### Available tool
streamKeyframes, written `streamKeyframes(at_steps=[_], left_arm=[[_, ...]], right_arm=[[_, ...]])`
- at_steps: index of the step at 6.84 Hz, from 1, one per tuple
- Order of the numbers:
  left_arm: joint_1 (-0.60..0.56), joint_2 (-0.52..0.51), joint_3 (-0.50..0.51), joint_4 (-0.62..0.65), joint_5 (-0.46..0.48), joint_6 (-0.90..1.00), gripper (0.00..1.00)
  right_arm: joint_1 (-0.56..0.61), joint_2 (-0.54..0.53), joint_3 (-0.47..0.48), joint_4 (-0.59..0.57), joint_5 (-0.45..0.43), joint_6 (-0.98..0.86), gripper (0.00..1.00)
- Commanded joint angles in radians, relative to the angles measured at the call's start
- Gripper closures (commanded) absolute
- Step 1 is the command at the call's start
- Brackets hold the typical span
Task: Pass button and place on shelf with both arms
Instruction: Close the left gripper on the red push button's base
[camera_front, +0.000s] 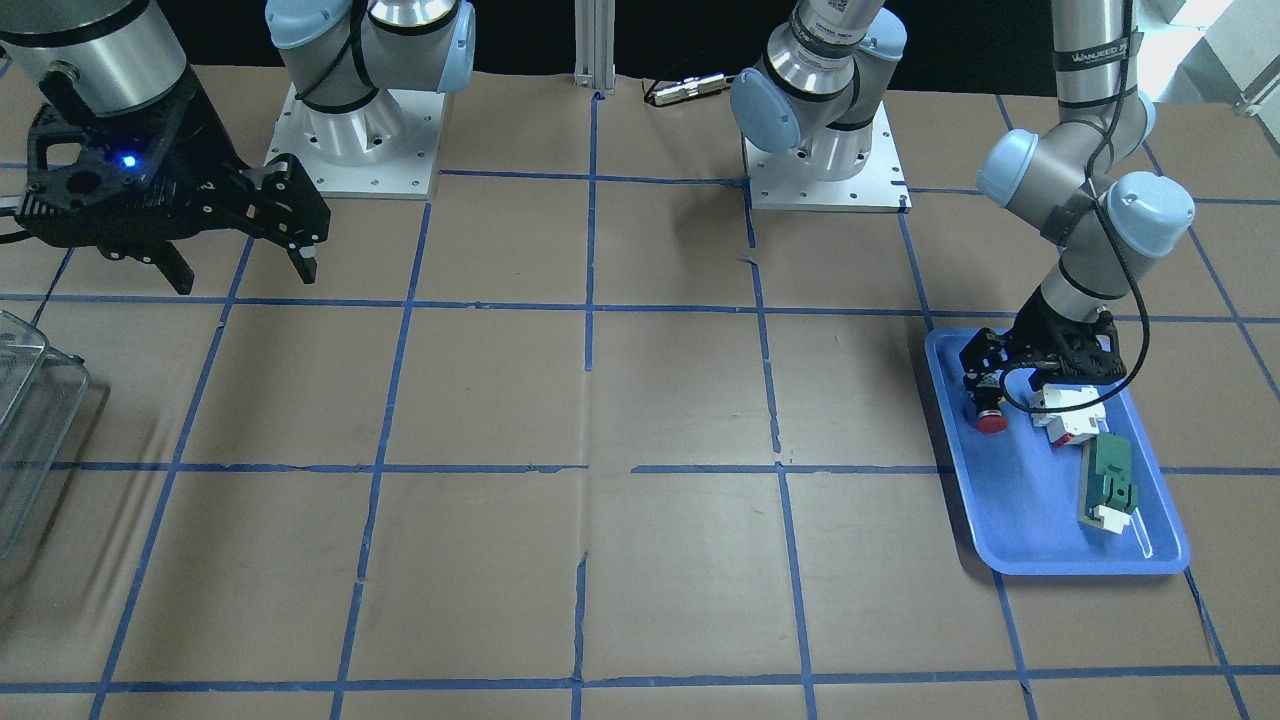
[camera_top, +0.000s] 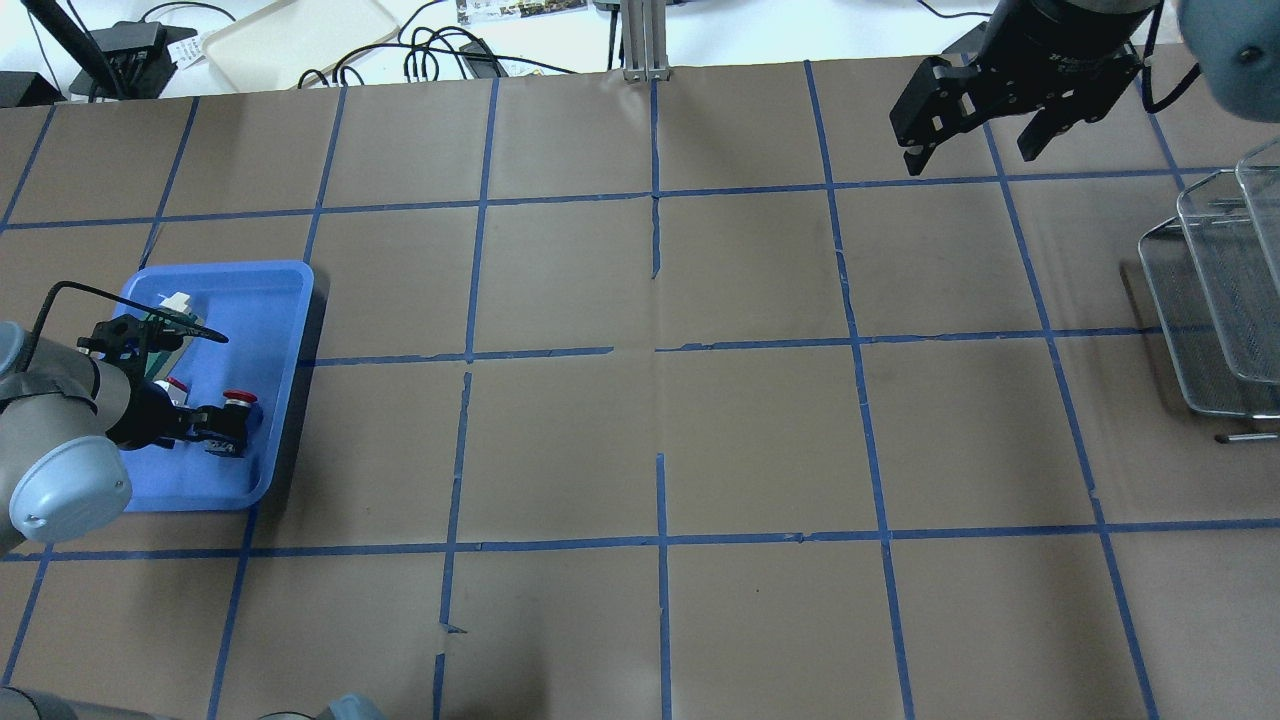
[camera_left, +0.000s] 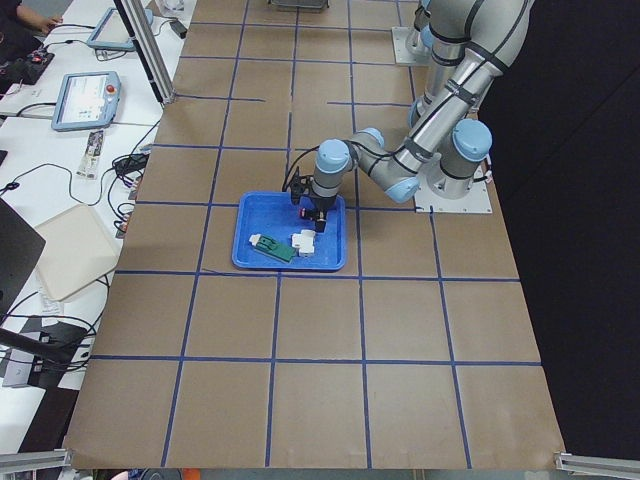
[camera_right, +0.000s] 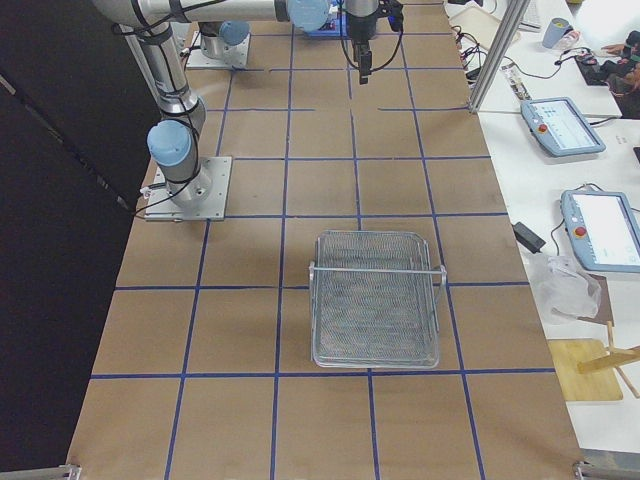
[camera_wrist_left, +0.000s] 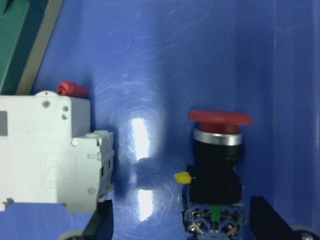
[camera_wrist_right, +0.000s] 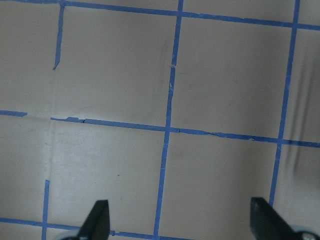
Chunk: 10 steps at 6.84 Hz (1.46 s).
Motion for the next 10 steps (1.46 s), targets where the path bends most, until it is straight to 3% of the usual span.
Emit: streamKeyframes(at_steps=[1, 3, 8, 10], left_arm=[[-0.002, -0.003, -0.004, -0.003, -0.003, 0.006, 0.04], [-0.002, -0.003, -0.022, 0.003, -0.004, 0.012, 0.1], [-0.002, -0.001, -0.022, -0.002, -0.016, 0.025, 0.64], [-0.01, 0.011, 0.002, -0.008, -0.016, 0.048, 0.79]], right_arm=[[0.0, 0.0, 0.0, 0.0, -0.001, 0.001, 0.0], [0.0, 0.0, 0.0, 0.0, 0.0, 0.001, 0.0], [-0.003, 0.0, 0.0, 0.0, -0.001, 0.001, 0.0], [-0.003, 0.0, -0.002, 0.0, -0.001, 0.0, 0.0]])
